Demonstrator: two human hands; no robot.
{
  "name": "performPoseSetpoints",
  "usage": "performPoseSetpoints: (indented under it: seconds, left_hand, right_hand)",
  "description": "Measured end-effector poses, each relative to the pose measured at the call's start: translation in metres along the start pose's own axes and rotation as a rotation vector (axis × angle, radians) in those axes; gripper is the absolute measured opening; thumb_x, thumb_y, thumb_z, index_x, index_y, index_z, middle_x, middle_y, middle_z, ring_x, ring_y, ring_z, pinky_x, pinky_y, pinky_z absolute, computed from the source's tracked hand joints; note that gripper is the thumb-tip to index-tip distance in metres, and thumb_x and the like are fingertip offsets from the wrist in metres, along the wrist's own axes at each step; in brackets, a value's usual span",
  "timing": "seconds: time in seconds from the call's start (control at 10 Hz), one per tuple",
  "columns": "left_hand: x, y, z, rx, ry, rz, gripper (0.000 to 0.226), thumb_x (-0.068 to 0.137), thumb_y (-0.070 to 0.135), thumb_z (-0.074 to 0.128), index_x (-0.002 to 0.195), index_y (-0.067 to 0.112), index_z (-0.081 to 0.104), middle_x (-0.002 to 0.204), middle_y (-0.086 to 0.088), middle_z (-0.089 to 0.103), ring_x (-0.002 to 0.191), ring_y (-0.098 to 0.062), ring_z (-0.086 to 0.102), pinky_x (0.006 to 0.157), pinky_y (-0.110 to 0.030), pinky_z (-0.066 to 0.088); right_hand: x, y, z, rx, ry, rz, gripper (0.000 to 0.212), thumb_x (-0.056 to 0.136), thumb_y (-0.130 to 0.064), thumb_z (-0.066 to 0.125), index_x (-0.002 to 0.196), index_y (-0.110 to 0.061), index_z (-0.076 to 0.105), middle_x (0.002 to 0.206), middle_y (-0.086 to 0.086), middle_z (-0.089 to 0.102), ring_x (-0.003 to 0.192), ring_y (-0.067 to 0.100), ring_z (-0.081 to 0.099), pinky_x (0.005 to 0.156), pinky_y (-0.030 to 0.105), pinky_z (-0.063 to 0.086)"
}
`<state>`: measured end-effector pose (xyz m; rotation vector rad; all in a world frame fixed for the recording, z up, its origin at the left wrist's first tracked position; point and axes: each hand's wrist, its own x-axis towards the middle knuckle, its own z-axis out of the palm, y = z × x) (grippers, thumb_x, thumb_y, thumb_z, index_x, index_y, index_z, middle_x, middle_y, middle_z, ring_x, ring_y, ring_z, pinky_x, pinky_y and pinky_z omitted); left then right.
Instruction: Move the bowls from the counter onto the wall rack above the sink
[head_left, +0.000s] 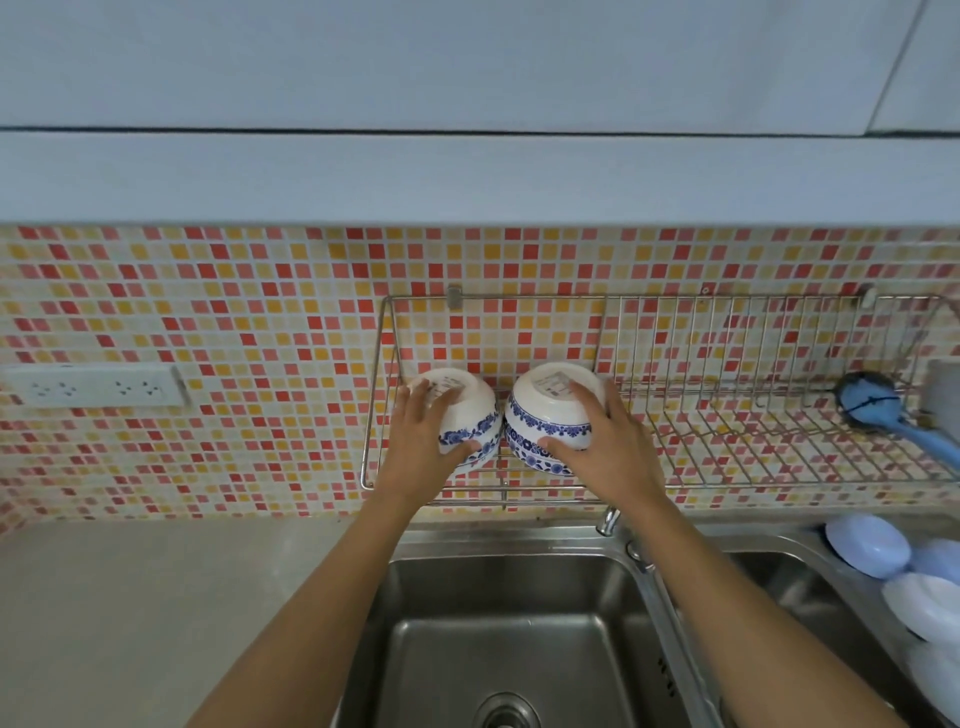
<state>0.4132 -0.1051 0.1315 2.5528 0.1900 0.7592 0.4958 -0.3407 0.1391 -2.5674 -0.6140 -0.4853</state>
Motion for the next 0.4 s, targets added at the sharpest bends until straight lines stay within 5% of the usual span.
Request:
performPoseSetpoints:
  seconds: [0.2, 0.3, 0.4]
  left_hand:
    - [0.001, 0.002, -0.005, 0.095, -0.079, -0.004, 0.072, 0.083, 0.056, 0.056, 0.144, 0.032, 0.023, 0.158, -0.006, 0.003, 0.144, -0.033, -0.003, 0.116, -0.049, 0.007]
    - [0.0, 0.011, -0.02, 0.243, -0.165, 0.057, 0.076, 0.089, 0.061, 0.039, 0.149, 0.027, 0.006, 0.157, -0.008, -0.016, 0.143, -0.034, -0.016, 0.118, -0.05, 0.001]
    - [0.007, 0.022, -0.048, 0.318, -0.216, 0.104, 0.076, 0.093, 0.058, 0.031, 0.15, 0.022, -0.002, 0.156, -0.008, -0.021, 0.141, -0.033, -0.021, 0.118, -0.047, -0.003]
  right_hand:
    - [0.002, -0.002, -0.006, -0.058, -0.116, 0.032, 0.087, 0.079, -0.075, 0.049, 0.15, -0.038, 0.015, 0.161, 0.003, 0.012, 0.141, 0.034, 0.032, 0.113, 0.05, 0.032]
    - [0.001, -0.006, -0.022, -0.231, -0.222, 0.029, 0.093, 0.085, -0.075, 0.038, 0.154, -0.031, -0.006, 0.164, 0.006, -0.005, 0.149, 0.035, 0.002, 0.119, 0.052, 0.013]
    - [0.001, -0.027, -0.045, -0.289, -0.254, 0.002, 0.087, 0.091, -0.07, 0.031, 0.155, -0.024, -0.007, 0.164, 0.003, -0.006, 0.15, 0.031, -0.007, 0.12, 0.051, 0.006]
